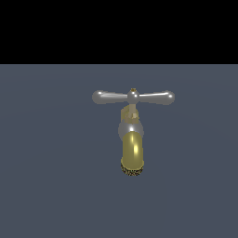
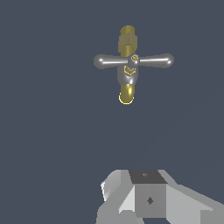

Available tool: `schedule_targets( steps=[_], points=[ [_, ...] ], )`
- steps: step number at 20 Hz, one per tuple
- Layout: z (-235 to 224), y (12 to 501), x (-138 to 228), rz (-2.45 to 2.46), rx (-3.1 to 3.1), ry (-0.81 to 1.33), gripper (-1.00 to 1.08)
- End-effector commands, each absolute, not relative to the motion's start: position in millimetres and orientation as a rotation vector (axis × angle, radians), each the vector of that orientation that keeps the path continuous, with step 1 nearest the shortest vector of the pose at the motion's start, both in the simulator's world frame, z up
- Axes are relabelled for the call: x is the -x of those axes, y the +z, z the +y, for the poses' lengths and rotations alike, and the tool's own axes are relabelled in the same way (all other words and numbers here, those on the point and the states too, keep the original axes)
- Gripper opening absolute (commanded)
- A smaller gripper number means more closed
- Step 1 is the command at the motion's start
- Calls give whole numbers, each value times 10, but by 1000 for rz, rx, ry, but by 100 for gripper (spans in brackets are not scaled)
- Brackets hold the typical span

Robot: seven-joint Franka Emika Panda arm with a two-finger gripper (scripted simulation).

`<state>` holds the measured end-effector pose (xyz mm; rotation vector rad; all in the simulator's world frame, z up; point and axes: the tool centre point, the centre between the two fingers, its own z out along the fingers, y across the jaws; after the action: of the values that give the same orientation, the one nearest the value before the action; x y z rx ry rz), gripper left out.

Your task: Turn on the faucet by rotating a designated handle.

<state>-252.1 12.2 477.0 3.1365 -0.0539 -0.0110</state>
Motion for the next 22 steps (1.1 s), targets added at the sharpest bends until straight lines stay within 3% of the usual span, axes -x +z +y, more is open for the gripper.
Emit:
schedule_targets(
  steps=[1, 22],
  points=[
    [158, 4725, 2498, -91, -3136, -11, -100],
    [697, 3924, 1931, -758, -3048, -11, -100]
  ],
)
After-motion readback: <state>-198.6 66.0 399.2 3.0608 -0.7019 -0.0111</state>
